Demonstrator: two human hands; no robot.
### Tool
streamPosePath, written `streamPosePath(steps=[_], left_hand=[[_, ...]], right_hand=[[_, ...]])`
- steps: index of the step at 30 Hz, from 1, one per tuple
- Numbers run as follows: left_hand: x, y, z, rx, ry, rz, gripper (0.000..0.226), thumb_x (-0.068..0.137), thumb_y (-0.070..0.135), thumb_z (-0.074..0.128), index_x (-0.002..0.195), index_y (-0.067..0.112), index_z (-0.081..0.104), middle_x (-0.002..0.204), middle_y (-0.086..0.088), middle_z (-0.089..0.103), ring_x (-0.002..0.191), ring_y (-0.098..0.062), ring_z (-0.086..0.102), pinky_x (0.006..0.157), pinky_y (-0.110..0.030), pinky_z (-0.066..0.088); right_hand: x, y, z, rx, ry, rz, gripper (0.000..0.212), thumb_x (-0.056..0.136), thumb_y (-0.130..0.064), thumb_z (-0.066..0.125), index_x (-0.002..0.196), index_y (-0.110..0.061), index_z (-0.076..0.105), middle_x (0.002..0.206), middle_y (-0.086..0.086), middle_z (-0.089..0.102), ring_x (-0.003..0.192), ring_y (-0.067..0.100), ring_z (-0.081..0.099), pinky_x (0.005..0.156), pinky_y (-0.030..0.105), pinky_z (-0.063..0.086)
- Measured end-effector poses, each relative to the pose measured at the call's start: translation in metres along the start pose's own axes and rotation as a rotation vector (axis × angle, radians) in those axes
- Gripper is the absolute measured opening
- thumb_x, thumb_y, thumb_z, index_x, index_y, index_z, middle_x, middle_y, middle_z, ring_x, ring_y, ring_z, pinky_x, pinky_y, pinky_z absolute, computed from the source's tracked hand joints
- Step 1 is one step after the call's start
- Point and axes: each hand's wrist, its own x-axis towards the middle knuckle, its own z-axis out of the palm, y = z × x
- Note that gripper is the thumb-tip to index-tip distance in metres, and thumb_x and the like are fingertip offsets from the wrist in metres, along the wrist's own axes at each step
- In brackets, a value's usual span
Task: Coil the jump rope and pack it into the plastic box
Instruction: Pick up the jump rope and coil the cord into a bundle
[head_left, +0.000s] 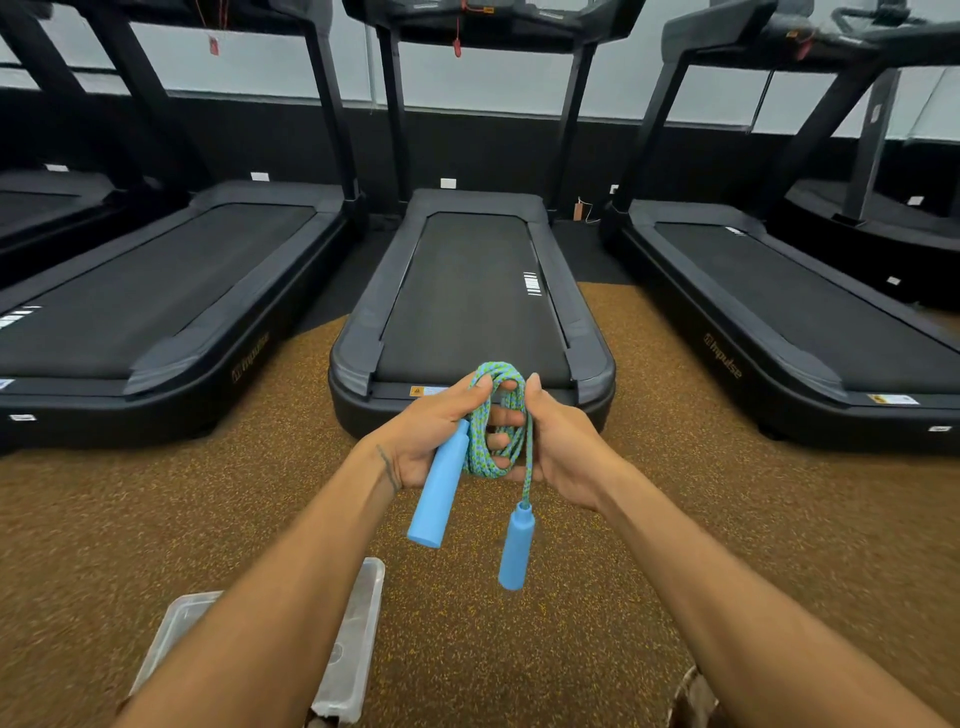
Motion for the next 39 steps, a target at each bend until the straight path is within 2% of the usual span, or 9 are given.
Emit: streamPosePath(steps=[6,8,12,16,20,25,30,35,39], left_hand=[[0.006,-0.006,0.000,-0.018,-0.051,-0.009,0.038,0.099,0.037,0.056,0.132,0.017,0.060,0.105,-0.015,0.067,0.087,-0.029,0.063,0.105,-0.069,0.037],[0.006,-0.004,0.004,0.005,-0.050,0.007,0.034,0.098,0.036,0.057,0.126,0.018,0.064,0.099,-0.015,0.065,0.083,-0.029,0.064,0.100,-0.065,0.044],[0.005,-0.001,0.009,0.088,-0.028,0.052,0.037,0.102,0.028,0.053,0.133,0.009,0.055,0.070,-0.005,0.052,0.059,-0.018,0.055,0.070,-0.038,0.053],[0.003,-0.001,0.011,0.147,-0.059,0.102,0.038,0.102,0.022,0.054,0.138,0.012,0.051,0.063,-0.001,0.047,0.056,-0.013,0.046,0.067,-0.034,0.045],[0.004,-0.005,0.015,0.208,-0.081,0.196,0.017,0.100,0.011,0.055,0.116,0.004,0.057,0.073,0.002,0.060,0.064,-0.013,0.044,0.061,-0.025,0.049],[0.003,-0.006,0.018,0.204,-0.004,0.246,0.032,0.101,0.012,0.052,0.130,-0.002,0.054,0.068,0.000,0.057,0.059,-0.012,0.052,0.060,-0.024,0.049],[0.002,-0.001,0.015,0.071,-0.008,0.232,0.021,0.101,0.024,0.051,0.109,0.009,0.063,0.062,0.003,0.041,0.050,-0.009,0.042,0.062,-0.026,0.045],[0.000,0.002,0.021,-0.090,-0.068,0.229,0.031,0.100,0.031,0.048,0.111,0.006,0.062,0.061,0.002,0.039,0.048,-0.009,0.041,0.069,-0.035,0.048],[-0.003,0.001,0.024,-0.119,-0.108,0.196,0.041,0.102,0.033,0.042,0.132,0.007,0.055,0.063,0.001,0.042,0.050,-0.010,0.041,0.059,-0.029,0.051]], right_hand=[[-0.008,-0.005,0.006,-0.159,-0.117,-0.120,0.034,0.096,-0.058,0.042,0.101,-0.035,0.067,0.066,-0.004,0.045,0.054,0.009,0.042,0.052,0.025,0.046],[-0.007,-0.004,0.006,-0.146,-0.121,-0.181,0.033,0.101,-0.050,0.040,0.096,-0.028,0.065,0.066,-0.002,0.037,0.051,0.009,0.038,0.046,0.021,0.039],[-0.005,-0.006,0.003,-0.236,-0.004,-0.148,0.055,0.100,-0.060,0.031,0.080,-0.017,0.059,0.061,0.001,0.058,0.049,0.014,0.054,0.044,0.019,0.037],[-0.003,-0.008,0.000,-0.209,0.029,-0.113,0.067,0.097,-0.067,0.031,0.090,-0.010,0.066,0.068,0.006,0.070,0.053,0.017,0.063,0.047,0.023,0.037],[0.006,-0.004,0.002,-0.044,0.128,-0.171,0.073,0.097,-0.060,0.041,0.103,0.010,0.062,0.059,0.014,0.064,0.046,0.021,0.062,0.046,0.026,0.052],[0.013,-0.003,0.002,-0.059,0.201,-0.190,0.066,0.095,-0.065,0.044,0.091,-0.001,0.063,0.061,0.016,0.056,0.046,0.021,0.055,0.043,0.026,0.048],[0.014,-0.004,-0.001,-0.062,0.211,-0.180,0.051,0.092,-0.065,0.048,0.073,-0.025,0.071,0.057,0.000,0.037,0.046,0.013,0.050,0.053,0.031,0.046],[0.013,-0.005,0.002,-0.102,0.188,-0.156,0.073,0.084,-0.075,0.050,0.098,-0.007,0.070,0.067,0.007,0.042,0.050,0.013,0.053,0.049,0.026,0.039],[0.008,-0.012,0.000,-0.043,0.109,-0.117,0.059,0.092,-0.067,0.045,0.064,-0.017,0.061,0.062,0.003,0.047,0.048,0.013,0.054,0.046,0.022,0.047]])
